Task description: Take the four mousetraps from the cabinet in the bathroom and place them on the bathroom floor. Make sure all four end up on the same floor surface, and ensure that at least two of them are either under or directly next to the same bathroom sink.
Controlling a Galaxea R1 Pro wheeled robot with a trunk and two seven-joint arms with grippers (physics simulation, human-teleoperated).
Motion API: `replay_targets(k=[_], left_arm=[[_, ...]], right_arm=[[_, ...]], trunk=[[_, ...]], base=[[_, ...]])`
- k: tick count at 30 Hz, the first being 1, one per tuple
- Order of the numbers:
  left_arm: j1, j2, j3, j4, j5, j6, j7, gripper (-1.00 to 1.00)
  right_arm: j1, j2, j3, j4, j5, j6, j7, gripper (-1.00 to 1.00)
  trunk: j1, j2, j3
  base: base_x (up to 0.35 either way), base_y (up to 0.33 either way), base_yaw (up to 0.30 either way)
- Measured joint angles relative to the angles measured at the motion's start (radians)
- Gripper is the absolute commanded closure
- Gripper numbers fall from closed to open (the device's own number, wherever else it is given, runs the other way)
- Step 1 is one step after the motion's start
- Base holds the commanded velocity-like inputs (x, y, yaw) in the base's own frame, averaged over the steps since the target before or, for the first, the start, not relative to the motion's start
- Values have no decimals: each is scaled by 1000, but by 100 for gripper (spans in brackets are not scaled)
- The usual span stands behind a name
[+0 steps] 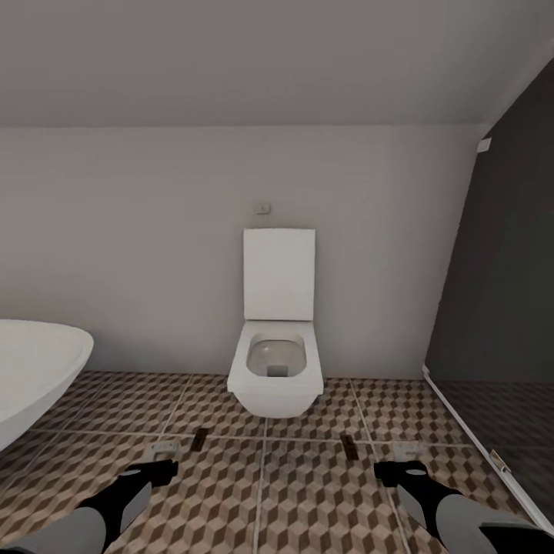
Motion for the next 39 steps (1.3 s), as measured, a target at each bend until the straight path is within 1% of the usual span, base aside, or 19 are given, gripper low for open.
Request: replay_targets(k=[5,8,16,21,26,34,39], left_arm=[[0,-1,0,38,24,-1,-10,-100],[0,-2,0,73,45,-2,-23,-100],[0,0,1,154,89,-3,-70,-100],[1,7,1,170,109,-2,-88,-100],[2,9,1,175,117,-2,-94,-100],[2,10,1,177,123,0,-96,-100],[2,11,1,178,127,1,-97,-100]], right_arm=[[-3,0,-1,2,-2,-3,0,-100],[-4,0,-1,3,-3,-4,0,-100],[-5,0,-1,20,-3,-3,1,-100],[-4,0,-1,25,-3,0,1,-100],[3,0,-1,27,-3,0,1,-100],[56,-1,-1,28,-5,-2,1,-100],[75,0,-1,28,-5,0,1,-100]], trunk=[[-2,1,19],[-4,2,31],[-7,4,62],[-26,39,78],[-45,74,93],[-76,130,118],[-95,165,134]], base=[[0,0,0],[0,0,0],[0,0,0],[0,0,0],[0,0,0],[0,0,0],[0,0,0]])
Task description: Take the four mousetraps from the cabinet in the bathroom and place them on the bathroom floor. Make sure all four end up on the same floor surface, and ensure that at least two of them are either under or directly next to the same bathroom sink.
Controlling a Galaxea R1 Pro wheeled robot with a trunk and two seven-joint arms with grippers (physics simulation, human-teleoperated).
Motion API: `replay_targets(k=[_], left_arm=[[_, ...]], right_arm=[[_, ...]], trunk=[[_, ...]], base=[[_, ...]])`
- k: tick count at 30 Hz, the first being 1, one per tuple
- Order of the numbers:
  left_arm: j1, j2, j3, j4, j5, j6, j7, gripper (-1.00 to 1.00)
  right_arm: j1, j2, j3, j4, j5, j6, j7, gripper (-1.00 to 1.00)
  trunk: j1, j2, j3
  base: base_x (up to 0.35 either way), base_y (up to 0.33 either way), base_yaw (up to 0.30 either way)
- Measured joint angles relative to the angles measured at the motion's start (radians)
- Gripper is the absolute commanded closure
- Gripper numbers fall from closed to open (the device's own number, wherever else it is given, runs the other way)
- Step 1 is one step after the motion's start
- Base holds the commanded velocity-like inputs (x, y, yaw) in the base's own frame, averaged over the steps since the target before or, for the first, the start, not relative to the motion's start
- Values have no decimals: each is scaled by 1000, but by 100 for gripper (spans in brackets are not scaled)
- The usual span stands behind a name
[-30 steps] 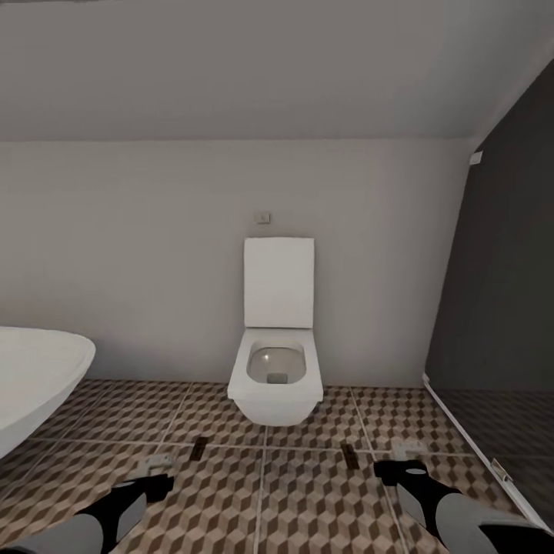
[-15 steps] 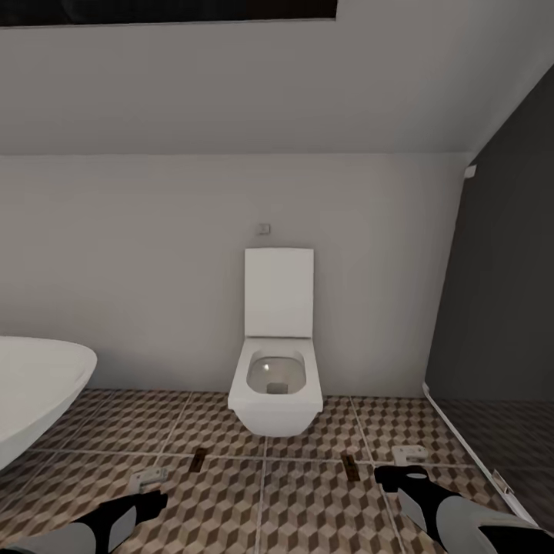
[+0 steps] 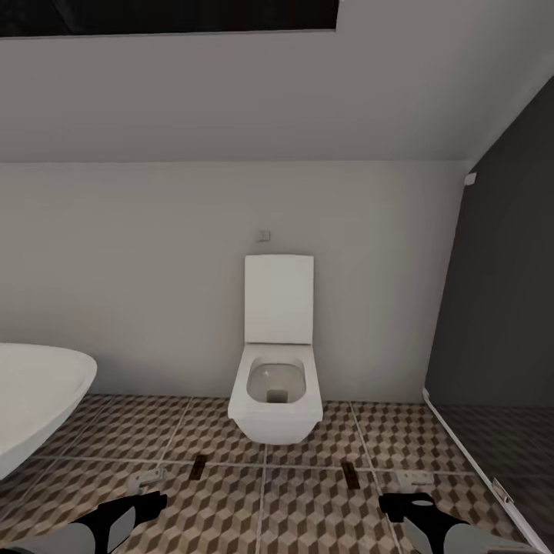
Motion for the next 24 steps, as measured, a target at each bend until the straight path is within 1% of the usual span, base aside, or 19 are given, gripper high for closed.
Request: replay_targets(k=[9,17,24], left_arm=[[6,0,0,0,2,3,0,-100],[47,-2,0,0,2,1,0,-100],[81,-7,0,0,1,1,0,-100]], right_arm=[[39,1,-1,0,-1,3,0,-100],[97,3,-1,1,-1,0,1,-100],[132,7,-1,1,-1,-2,1,-100]], trunk=[[-35,63,28],[-65,119,53],[-92,168,75]], base=[[0,0,0],[0,0,0],[0,0,0]])
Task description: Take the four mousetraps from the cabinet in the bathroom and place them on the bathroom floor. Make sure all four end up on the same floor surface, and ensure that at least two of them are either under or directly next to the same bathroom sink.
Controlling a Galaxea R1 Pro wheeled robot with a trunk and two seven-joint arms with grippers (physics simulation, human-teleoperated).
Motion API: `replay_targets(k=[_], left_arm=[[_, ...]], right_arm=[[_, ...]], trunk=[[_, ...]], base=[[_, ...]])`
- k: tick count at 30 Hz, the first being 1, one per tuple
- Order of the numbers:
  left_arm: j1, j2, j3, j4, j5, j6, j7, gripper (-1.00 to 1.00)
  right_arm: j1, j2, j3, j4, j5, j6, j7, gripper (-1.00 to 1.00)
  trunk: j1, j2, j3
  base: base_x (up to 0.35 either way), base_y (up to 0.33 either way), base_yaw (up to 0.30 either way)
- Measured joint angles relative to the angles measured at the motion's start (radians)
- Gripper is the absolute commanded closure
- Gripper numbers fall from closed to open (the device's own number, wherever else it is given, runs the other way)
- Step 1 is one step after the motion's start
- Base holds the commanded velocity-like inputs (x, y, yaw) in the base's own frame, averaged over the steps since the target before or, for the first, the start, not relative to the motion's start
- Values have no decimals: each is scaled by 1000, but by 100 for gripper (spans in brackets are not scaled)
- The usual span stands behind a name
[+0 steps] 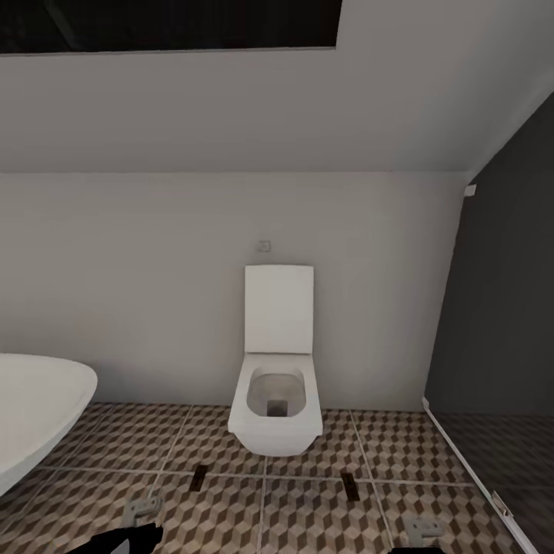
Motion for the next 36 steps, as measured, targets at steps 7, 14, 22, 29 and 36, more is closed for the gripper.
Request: replay_targets(k=[7,14,22,29,36], left_arm=[[22,-4,1,0,1,-1,0,-100],[38,-7,1,0,0,-2,-1,-100],[43,-9,2,0,0,-3,-1,-100],[43,-9,2,0,0,-3,-1,-100],[54,-12,1,0,-1,-3,-2,-100]], right_arm=[[34,1,0,0,0,-4,0,-100],[54,-1,0,0,0,-19,0,-100],[60,-3,0,-1,0,-26,0,-100],[61,-2,0,0,-1,-27,0,-100],[64,0,0,0,-1,-31,0,-100]], trunk=[[-27,49,22],[-54,98,44],[-84,154,69],[-111,203,91],[-138,252,113]], base=[[0,0,0],[0,0,0],[0,0,0],[0,0,0],[0,0,0]])
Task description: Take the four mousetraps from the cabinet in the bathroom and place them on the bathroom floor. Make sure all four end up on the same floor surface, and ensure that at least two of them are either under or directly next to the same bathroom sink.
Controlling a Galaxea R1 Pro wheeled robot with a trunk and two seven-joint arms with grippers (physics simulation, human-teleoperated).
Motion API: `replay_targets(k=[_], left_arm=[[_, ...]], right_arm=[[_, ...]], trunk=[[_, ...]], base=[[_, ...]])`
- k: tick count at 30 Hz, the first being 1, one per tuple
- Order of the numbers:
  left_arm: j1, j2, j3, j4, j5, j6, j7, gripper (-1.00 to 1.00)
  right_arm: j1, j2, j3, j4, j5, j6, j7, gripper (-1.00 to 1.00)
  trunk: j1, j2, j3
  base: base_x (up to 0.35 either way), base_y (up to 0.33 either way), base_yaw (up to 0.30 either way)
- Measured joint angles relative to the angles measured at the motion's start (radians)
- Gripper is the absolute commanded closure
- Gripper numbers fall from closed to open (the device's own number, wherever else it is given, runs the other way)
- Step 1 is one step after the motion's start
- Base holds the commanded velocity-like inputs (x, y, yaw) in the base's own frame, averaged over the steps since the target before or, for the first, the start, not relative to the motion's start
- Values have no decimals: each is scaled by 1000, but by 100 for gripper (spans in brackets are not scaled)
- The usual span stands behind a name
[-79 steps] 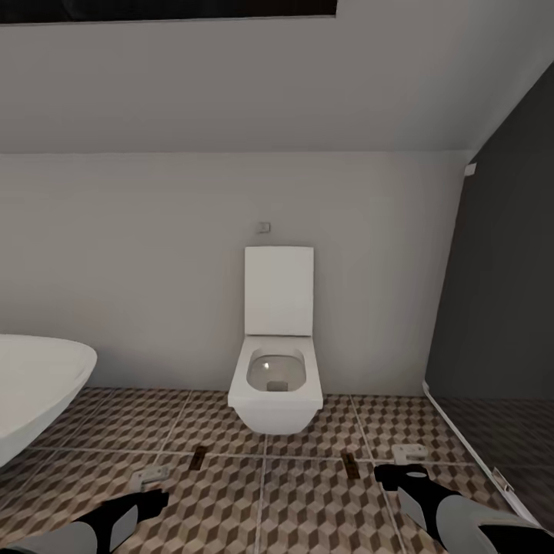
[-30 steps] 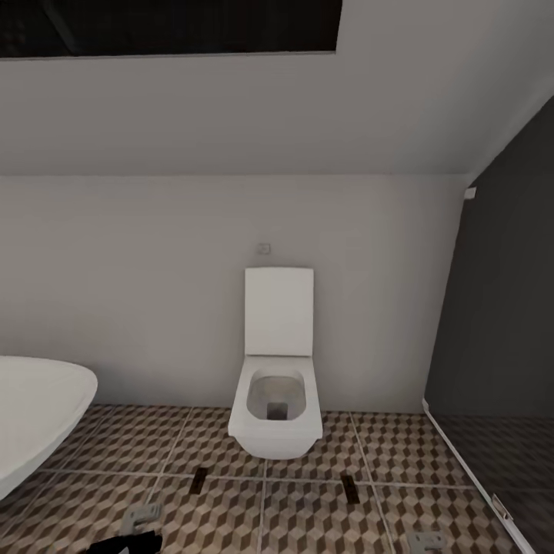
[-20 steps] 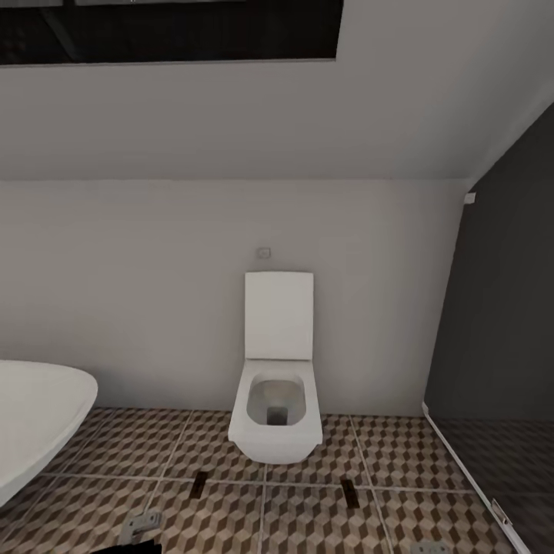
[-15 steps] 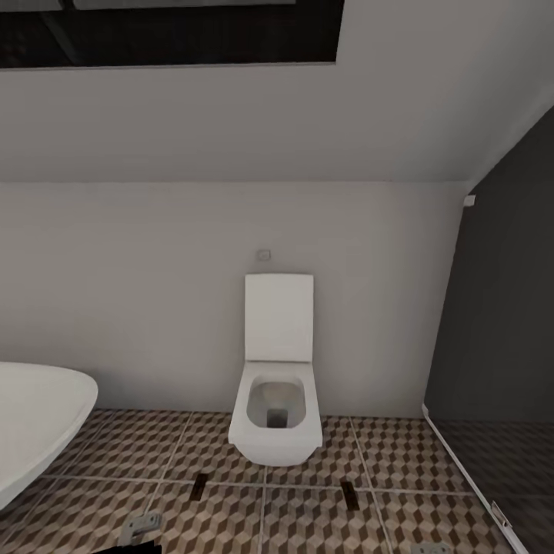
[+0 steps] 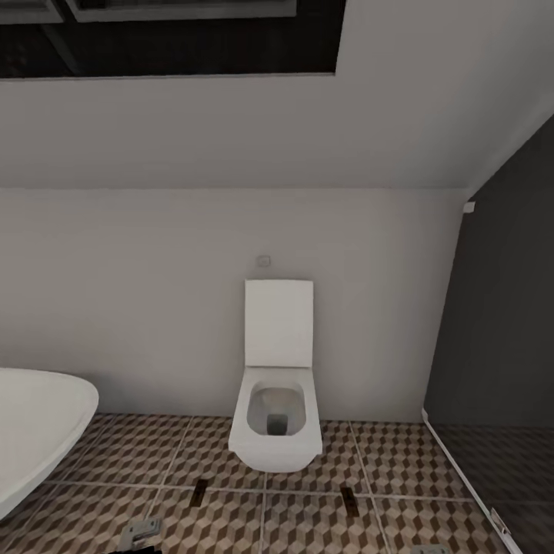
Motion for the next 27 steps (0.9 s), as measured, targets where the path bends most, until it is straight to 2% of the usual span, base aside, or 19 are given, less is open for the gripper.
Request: replay_targets(k=[13,18,27], left_arm=[[36,-9,0,0,0,0,0,-100],[70,-11,0,0,-2,-3,-1,-100],[127,-26,0,0,0,-69,-2,-100]], right_arm=[[29,1,0,0,0,-9,0,-100],[63,5,0,0,2,-9,0,-100],[131,9,0,0,4,-10,3,-100]], trunk=[[-50,91,41],[-69,126,56],[-104,189,85]], base=[[0,0,0],[0,0,0],[0,0,0]])
